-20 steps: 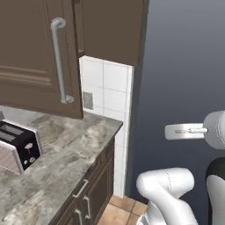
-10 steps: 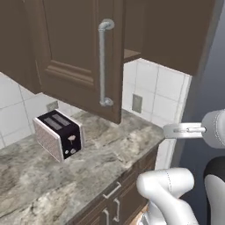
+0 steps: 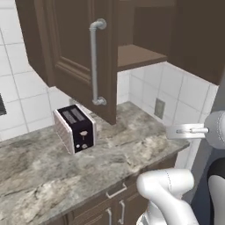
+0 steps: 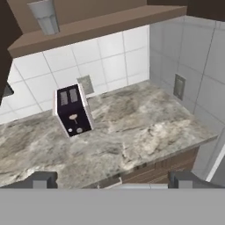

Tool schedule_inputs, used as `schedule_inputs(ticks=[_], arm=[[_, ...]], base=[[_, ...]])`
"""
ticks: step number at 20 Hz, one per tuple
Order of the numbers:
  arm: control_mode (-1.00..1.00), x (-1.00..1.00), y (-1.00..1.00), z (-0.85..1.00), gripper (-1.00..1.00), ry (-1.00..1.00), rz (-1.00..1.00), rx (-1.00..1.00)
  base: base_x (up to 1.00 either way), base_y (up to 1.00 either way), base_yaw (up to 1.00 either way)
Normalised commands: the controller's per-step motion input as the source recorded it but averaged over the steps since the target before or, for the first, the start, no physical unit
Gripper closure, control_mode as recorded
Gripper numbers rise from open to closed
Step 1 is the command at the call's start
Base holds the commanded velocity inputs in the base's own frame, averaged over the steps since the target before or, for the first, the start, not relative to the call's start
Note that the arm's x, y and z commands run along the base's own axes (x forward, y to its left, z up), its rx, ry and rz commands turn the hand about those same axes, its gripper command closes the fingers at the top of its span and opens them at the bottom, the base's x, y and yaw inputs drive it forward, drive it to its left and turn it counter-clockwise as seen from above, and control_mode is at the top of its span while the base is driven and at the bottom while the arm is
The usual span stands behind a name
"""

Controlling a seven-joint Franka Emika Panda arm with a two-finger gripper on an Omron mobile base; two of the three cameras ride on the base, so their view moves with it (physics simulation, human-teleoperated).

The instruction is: There is a bowl on the dining counter. Grab a lemon wedge from the fridge and place it in the bowl. Then get the liquor bottle and glass cup from the cabinet and place them next to the bowl.

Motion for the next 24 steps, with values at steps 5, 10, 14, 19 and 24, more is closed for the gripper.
schedule_inputs(ticks=[5,10,14,19,24], arm=[[1.00,0.00,0.00,0.00,-1.00,0.00,0.00,0.00],[1.00,0.00,0.00,0.00,-1.00,0.00,0.00,0.00],[1.00,0.00,0.00,0.00,-1.00,0.00,0.00,0.00],[1.00,0.00,0.00,0.00,-1.00,0.00,0.00,0.00],[1.00,0.00,0.00,0.00,-1.00,0.00,0.00,0.00]], base=[[0.53,-0.29,0.30],[0.65,-0.46,0.23],[0.70,-0.35,0.18],[0.73,-0.41,0.07],[0.92,-0.38,0.00]])
